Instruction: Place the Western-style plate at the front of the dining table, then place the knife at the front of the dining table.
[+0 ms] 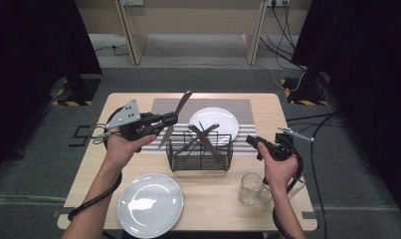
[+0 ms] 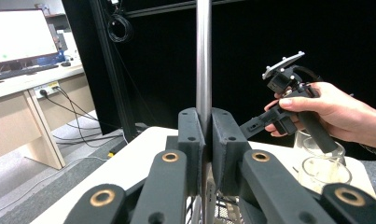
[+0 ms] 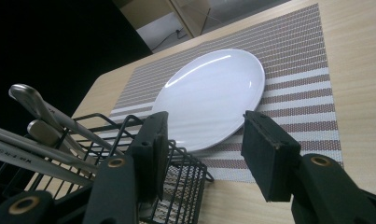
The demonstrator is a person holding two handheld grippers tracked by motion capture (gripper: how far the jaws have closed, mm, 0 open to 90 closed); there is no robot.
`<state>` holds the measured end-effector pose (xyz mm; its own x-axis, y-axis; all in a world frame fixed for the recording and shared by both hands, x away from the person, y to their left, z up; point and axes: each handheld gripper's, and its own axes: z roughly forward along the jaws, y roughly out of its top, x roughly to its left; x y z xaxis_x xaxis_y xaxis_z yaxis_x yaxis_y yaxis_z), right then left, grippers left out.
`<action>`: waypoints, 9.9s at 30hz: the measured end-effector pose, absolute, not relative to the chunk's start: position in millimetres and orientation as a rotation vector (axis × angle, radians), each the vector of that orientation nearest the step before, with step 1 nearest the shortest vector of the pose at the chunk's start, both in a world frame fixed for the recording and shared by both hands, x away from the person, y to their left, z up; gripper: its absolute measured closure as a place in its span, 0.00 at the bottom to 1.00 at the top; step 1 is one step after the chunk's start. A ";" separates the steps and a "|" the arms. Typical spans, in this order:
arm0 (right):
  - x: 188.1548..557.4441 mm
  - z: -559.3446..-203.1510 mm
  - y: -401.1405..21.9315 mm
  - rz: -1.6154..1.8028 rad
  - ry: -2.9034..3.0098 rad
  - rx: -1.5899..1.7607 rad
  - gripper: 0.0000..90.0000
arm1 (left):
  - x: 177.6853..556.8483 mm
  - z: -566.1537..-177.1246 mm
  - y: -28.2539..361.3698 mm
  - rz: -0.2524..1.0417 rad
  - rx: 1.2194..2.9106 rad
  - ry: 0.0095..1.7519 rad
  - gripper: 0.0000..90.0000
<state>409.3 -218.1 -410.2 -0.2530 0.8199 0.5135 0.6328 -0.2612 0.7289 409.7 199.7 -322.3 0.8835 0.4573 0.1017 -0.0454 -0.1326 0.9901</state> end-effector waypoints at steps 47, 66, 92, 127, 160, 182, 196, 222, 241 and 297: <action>409.4 -410.6 -217.8 1.529 1.785 1.796 0.57 | 409.8 -339.4 227.3 0.464 1.636 0.405 0.92; 409.6 -411.2 -216.5 1.528 1.789 1.798 0.57 | 411.6 -350.5 239.0 0.468 1.633 0.448 0.92; 409.8 -412.4 -218.0 1.525 1.788 1.800 0.57 | 413.4 -372.4 259.6 0.474 1.617 0.522 0.92; 410.9 -414.1 -222.4 1.521 1.785 1.800 0.57 | 424.5 -397.4 274.1 0.579 1.700 0.675 0.92; 410.2 -414.9 -224.9 1.530 1.779 1.811 0.57 | 450.1 -416.0 269.7 0.620 1.779 0.804 0.92; 411.7 -413.2 -226.5 1.542 1.777 1.808 0.57 | 467.1 -420.7 270.0 0.631 1.824 0.832 0.92; 410.7 -411.6 -226.8 1.549 1.769 1.814 0.57 | 477.7 -423.6 267.4 0.635 1.850 0.844 0.92; 410.3 -412.8 -225.2 1.553 1.775 1.813 0.57 | 493.0 -432.9 264.3 0.607 1.897 0.880 0.92; 410.2 -413.1 -225.2 1.552 1.777 1.811 0.57 | 498.4 -437.2 258.9 0.593 1.946 0.881 0.92; 410.4 -414.0 -224.7 1.556 1.778 1.817 0.57 | 508.1 -461.8 252.9 0.514 2.065 0.940 0.92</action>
